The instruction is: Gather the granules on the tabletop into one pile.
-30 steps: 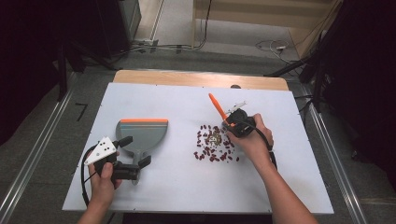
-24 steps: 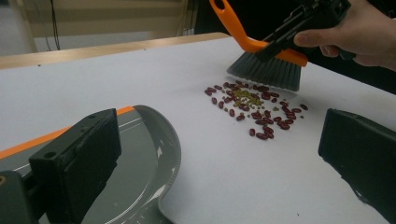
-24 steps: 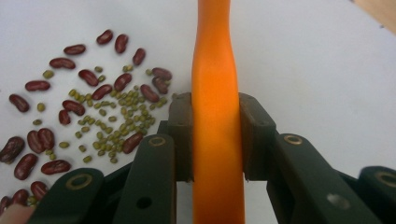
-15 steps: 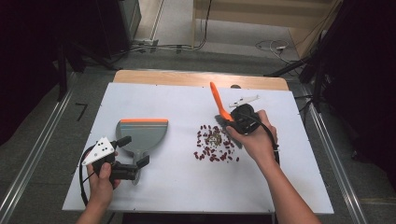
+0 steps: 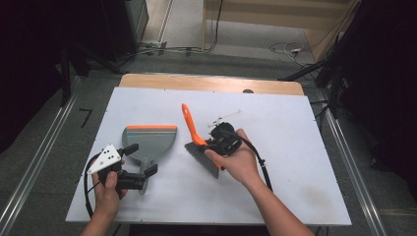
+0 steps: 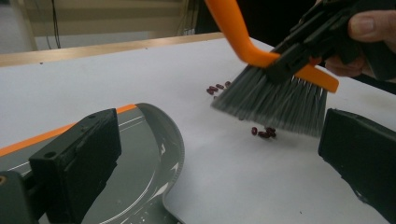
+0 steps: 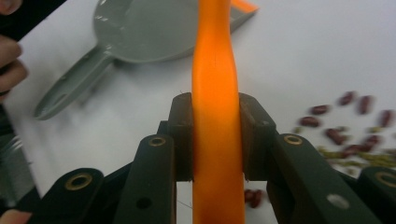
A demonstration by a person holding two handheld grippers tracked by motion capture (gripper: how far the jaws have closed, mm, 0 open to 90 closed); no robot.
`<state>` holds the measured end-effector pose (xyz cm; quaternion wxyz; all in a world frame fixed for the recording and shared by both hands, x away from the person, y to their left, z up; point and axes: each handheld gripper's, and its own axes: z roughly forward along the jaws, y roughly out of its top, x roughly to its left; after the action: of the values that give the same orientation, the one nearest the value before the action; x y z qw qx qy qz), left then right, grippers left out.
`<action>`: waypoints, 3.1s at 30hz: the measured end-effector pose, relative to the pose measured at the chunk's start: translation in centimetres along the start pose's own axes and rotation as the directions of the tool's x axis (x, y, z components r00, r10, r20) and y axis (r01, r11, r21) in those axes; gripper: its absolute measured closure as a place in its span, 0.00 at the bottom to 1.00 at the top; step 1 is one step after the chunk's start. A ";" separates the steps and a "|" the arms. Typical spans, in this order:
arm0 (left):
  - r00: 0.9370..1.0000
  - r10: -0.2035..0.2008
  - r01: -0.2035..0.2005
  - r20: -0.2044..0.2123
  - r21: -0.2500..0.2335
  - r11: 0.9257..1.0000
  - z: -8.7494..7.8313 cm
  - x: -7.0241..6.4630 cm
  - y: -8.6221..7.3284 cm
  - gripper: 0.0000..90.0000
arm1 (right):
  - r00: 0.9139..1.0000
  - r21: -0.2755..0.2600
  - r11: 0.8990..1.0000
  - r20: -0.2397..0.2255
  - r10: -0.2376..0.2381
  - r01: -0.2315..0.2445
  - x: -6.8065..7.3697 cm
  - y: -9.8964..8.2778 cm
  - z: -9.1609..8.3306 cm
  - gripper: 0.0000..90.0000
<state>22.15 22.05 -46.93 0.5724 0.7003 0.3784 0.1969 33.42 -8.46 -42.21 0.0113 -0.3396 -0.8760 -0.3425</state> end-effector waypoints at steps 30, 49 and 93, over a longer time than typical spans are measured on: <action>1.000 -0.012 0.012 -0.001 0.001 1.000 0.1 0.0 -0.2 0.00 | 0.987 0.028 0.994 0.124 0.099 -0.103 -8.1 -0.9 0.2 0.76; 1.000 -0.014 0.014 -0.005 0.005 1.000 0.1 0.1 -0.2 0.00 | 0.985 -0.038 0.989 0.095 0.143 -0.140 -7.7 0.4 -1.3 0.77; 1.000 -0.010 0.010 -0.003 0.008 1.000 0.1 0.0 -0.2 0.00 | 0.899 -0.136 0.920 0.202 0.389 -0.368 -12.1 -1.7 -0.7 0.75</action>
<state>22.17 21.94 -47.18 0.5700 0.7004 0.3834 0.1936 41.59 -16.94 -45.70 -0.0378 -0.5401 -0.7716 -0.3339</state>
